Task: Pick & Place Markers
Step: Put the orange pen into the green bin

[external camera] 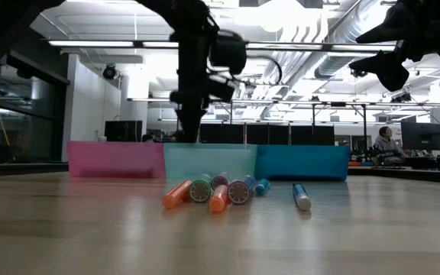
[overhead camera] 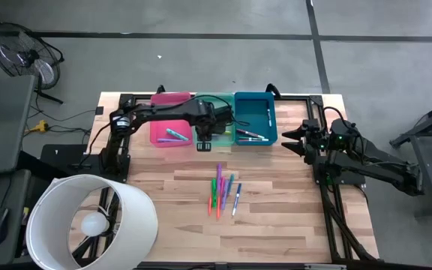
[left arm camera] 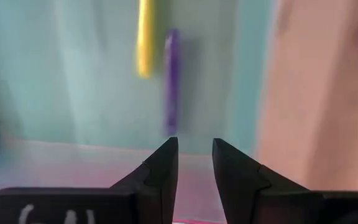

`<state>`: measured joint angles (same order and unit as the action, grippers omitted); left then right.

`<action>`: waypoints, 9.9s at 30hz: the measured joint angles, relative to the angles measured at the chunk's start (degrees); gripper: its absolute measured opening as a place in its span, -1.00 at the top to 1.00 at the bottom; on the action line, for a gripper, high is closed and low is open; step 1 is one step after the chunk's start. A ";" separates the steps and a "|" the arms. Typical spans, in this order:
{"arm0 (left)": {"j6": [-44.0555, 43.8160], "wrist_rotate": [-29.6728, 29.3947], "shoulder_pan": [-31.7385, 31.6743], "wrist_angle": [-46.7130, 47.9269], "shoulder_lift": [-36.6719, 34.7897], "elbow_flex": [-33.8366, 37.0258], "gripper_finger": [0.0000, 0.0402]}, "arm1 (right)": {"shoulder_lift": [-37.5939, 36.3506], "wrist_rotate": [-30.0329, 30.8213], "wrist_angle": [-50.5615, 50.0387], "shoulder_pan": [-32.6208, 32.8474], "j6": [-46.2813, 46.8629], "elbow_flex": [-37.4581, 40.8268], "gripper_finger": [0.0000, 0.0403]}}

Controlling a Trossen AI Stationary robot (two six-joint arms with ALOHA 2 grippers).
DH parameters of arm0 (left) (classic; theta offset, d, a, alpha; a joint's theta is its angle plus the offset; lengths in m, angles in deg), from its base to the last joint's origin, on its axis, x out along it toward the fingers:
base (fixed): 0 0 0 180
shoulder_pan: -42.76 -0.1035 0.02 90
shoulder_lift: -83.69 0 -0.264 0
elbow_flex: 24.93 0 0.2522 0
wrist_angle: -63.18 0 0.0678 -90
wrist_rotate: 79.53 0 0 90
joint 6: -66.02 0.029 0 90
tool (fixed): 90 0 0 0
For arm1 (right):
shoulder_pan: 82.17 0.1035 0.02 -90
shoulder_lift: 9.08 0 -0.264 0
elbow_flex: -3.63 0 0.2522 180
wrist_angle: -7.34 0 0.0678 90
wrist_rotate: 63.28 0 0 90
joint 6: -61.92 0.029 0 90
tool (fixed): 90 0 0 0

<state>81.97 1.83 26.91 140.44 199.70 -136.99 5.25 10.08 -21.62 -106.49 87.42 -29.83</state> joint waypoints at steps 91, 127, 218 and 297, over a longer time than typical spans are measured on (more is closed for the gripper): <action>-107.90 8.33 34.19 -6.36 6.52 0.05 -0.11 | 0.33 0.00 0.00 -0.02 0.00 -0.02 -0.24; -114.34 6.56 32.89 -4.00 7.88 0.11 -0.11 | 0.33 0.00 -0.02 0.01 0.00 -0.02 -0.24; -109.37 14.01 35.76 -11.24 8.86 8.06 0.78 | 0.33 -0.02 0.00 0.01 0.00 -0.02 -0.24; -12.07 -10.16 -1.30 14.22 6.51 -26.67 0.87 | 0.35 0.00 0.00 0.00 0.00 -0.02 -0.24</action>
<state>69.90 -8.32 25.61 154.66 206.21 -163.66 5.60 10.08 -21.62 -106.50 87.42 -29.85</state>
